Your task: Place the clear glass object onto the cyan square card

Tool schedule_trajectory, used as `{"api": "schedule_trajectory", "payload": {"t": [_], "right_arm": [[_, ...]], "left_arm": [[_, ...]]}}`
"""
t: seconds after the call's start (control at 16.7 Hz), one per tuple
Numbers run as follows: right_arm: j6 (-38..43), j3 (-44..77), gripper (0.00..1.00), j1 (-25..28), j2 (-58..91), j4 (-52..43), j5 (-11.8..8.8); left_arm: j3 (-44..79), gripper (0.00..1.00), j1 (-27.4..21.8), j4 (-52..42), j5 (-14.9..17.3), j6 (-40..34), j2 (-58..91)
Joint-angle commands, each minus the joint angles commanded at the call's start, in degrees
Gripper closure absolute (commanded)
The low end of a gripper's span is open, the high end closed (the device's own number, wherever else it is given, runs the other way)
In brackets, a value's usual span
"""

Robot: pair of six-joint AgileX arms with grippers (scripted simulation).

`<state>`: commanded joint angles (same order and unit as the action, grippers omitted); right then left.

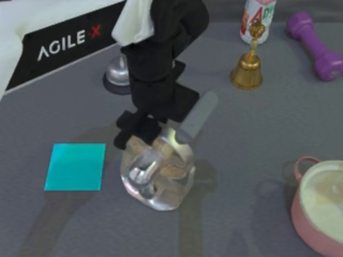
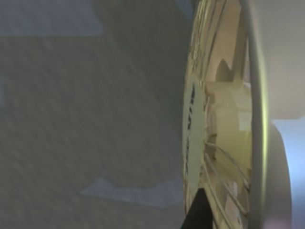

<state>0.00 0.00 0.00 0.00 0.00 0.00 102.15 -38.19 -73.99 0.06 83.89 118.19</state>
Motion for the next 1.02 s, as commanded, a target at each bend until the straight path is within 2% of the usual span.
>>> {"api": "schedule_trajectory", "payload": {"t": [0.3, 0.72, 1.02], "right_arm": [[0.0, 0.0, 0.0, 0.0, 0.0, 0.0, 0.0], [0.0, 0.0, 0.0, 0.0, 0.0, 0.0, 0.0], [0.0, 0.0, 0.0, 0.0, 0.0, 0.0, 0.0]], "left_arm": [[0.19, 1.0, 0.06, -0.2, -0.01, 0.09, -0.22], [11.41, 1.0, 0.93, -10.6, -0.02, 0.07, 0.66], [12.5, 1.0, 0.78, -11.62, -0.02, 0.07, 0.51]]}}
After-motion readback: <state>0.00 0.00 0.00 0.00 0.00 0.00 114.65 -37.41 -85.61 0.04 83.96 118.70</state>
